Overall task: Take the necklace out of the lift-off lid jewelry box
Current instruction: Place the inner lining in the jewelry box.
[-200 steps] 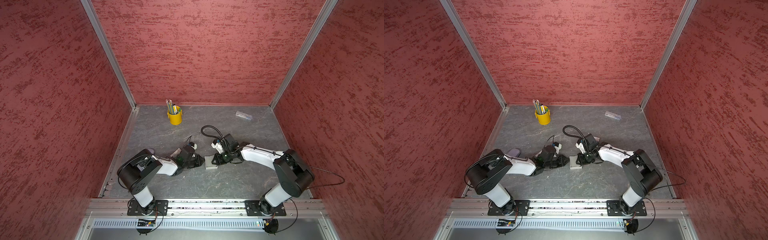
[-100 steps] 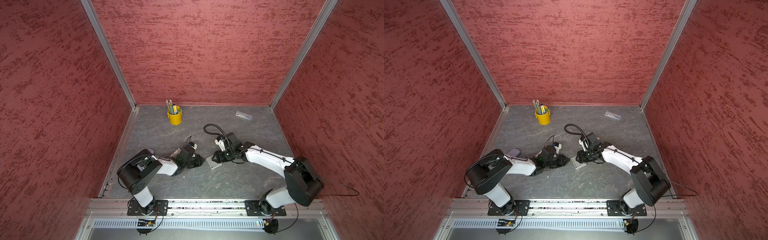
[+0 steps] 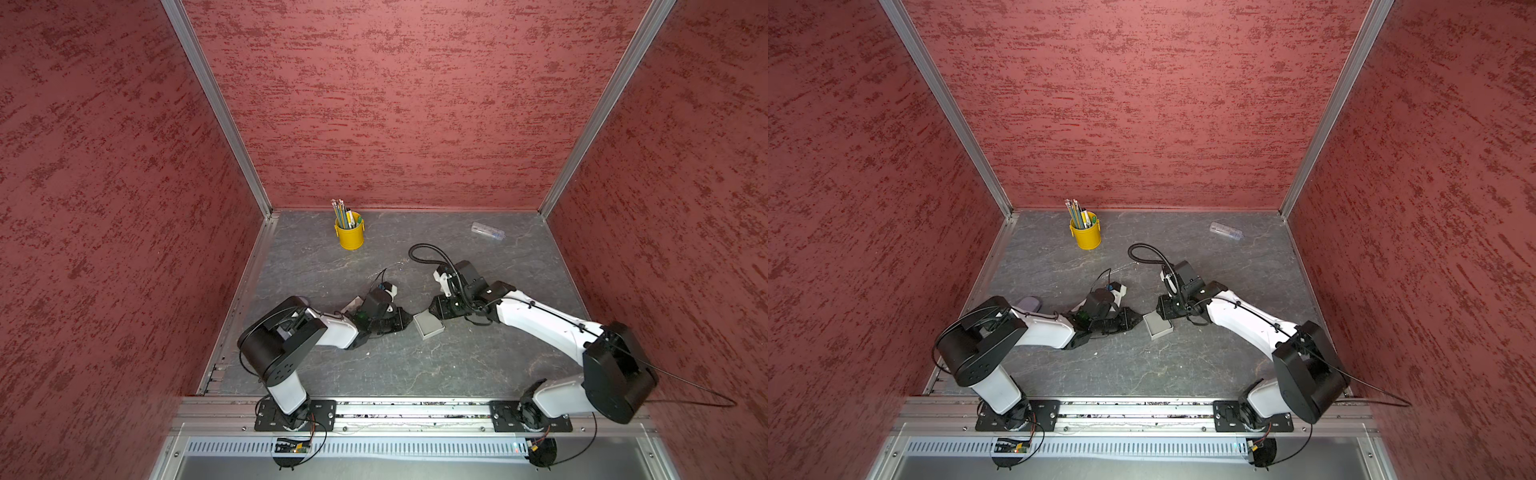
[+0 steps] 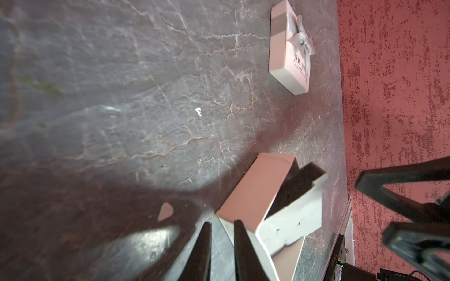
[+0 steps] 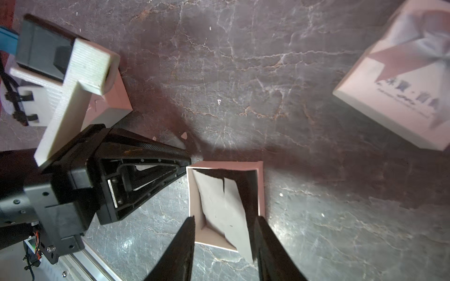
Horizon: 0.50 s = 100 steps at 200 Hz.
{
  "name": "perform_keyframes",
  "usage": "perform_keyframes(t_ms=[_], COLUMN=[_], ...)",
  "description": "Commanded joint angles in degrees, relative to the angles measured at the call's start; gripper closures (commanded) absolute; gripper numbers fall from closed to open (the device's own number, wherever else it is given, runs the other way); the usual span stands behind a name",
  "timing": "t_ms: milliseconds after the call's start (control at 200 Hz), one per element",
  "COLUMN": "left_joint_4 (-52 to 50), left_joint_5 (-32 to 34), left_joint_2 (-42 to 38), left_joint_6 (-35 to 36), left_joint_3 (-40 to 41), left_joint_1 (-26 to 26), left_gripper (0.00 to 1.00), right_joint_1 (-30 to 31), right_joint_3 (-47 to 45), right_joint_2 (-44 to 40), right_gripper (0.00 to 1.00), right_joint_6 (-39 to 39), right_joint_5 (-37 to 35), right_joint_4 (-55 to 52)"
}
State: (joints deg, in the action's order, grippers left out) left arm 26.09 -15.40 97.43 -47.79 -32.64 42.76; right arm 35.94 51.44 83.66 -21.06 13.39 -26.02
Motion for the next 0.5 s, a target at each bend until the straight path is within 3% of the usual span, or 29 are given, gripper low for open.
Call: perform_keyframes(t_ms=[0,230,496], left_joint_4=[0.8,2.6,2.5], left_joint_5=[-0.8,-0.9,-1.3], left_joint_2=[1.0,1.1,1.4], left_joint_6=[0.1,0.2,0.3], left_joint_3=[-0.9,-0.9,-1.2], left_joint_1=[0.3,0.4,0.1], left_gripper=[0.81,0.81,0.81], right_joint_1=[0.6,0.8,0.9], right_joint_3=[-2.4,-5.1,-4.3], right_joint_2=[3.2,7.5,4.9], right_gripper=[0.61,0.63,0.59], right_joint_6=[-2.7,-3.3,-4.1], right_joint_5=[1.5,0.0,-0.8], right_joint_4=[5.8,8.2,7.2])
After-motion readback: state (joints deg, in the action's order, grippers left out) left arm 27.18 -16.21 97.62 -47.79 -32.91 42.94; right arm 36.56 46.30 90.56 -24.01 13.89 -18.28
